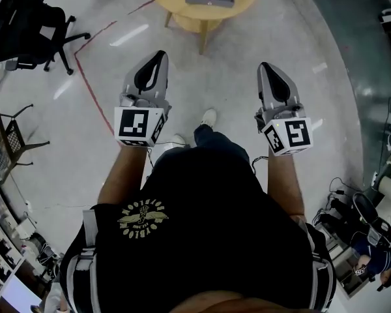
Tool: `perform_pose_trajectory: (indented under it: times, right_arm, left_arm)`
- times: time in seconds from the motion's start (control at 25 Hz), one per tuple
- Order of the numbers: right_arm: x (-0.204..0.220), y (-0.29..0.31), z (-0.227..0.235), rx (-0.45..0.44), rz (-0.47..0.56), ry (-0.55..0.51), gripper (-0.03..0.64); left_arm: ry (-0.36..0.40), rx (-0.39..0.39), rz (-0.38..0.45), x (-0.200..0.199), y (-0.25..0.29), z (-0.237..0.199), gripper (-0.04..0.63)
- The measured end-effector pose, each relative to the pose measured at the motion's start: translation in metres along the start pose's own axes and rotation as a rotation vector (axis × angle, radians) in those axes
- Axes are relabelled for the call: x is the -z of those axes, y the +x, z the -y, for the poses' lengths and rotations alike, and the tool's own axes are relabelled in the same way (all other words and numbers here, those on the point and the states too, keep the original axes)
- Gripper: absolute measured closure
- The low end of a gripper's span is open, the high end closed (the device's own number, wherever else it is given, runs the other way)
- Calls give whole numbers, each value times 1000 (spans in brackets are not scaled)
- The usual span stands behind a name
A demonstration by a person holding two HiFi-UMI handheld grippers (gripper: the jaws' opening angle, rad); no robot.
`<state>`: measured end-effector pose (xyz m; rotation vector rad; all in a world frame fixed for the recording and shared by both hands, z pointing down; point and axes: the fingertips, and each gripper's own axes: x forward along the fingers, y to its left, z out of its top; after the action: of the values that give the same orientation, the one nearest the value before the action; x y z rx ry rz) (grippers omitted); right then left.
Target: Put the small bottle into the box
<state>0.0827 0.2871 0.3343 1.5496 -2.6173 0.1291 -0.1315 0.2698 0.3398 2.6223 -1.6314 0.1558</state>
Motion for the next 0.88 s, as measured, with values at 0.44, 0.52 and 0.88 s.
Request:
perform_pose_trajectory:
  times: [0.44,0.52,0.88]
  right_arm:
    - [-5,22,80,-48,19,41,610]
    - [-6,21,97,-51,24,37,611]
    - [-7,42,138,-49,31,62,609]
  left_arm:
    - [32,-34,-18,-14,79,21,595]
    - [41,-47,-9,-18,85,25,595]
    - [64,-106,-13,-24,96,11,595]
